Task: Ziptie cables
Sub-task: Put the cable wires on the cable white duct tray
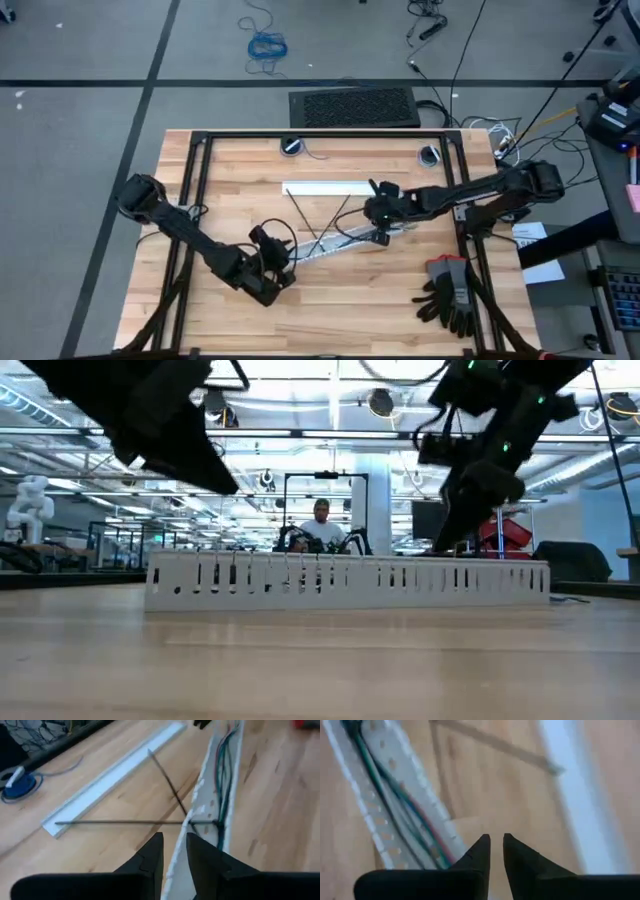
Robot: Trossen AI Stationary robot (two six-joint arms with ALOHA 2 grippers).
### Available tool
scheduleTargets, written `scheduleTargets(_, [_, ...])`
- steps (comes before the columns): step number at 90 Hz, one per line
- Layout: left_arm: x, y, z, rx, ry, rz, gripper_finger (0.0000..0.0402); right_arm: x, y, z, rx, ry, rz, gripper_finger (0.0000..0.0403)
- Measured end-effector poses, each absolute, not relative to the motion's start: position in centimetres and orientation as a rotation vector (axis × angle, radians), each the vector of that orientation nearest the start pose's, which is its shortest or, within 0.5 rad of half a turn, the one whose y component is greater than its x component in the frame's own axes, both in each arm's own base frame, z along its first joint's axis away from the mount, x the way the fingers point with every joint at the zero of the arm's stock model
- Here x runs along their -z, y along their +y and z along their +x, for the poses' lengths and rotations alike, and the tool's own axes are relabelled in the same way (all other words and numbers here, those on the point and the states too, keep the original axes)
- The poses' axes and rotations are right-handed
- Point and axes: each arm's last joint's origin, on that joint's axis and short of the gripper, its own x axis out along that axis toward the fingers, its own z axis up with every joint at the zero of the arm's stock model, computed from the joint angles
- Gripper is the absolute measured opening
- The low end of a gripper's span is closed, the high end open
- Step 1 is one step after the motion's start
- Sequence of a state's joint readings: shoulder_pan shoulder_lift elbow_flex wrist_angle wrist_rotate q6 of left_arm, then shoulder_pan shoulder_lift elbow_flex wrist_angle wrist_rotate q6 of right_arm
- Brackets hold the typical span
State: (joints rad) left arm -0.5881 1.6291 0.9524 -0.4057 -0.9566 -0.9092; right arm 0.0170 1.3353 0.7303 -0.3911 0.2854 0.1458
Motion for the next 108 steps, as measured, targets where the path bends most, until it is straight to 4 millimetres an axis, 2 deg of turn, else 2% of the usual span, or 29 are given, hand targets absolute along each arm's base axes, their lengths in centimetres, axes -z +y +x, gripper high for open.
scheduleTargets(9, [-19.1,-15.4,26.6,-0.627,0.507,-0.085,0.0083,-20.2,-0.8,22.9,0.370,0.991,-0.024,0.0025])
scheduleTargets(17, [-19.2,-15.6,26.4,-0.644,0.476,-0.079,0.0083,-20.5,-1.4,21.4,0.436,1.052,0.004,0.0013])
scheduleTargets(40, [-18.3,-15.7,25.1,-0.734,0.354,-0.162,0.0083,-17.3,-3.0,19.5,0.503,1.104,0.032,0.0001])
scheduleTargets(52, [-18.0,-16.2,24.2,-0.732,0.347,-0.201,0.0083,-16.0,-3.5,18.6,0.507,1.146,0.076,0.0001])
scheduleTargets(74, [-18.0,-16.8,23.6,-0.718,0.338,-0.224,0.0083,-15.7,-2.7,19.2,0.363,1.092,0.213,0.0000])
scheduleTargets(97, [-17.9,-17.1,23.3,-0.709,0.337,-0.240,0.0083,-15.9,0.0,19.9,0.268,1.041,0.279,0.0000])
scheduleTargets(108, [-17.9,-17.2,23.2,-0.704,0.337,-0.239,0.0083,-15.6,1.3,21.0,0.204,0.982,0.288,0.0000])
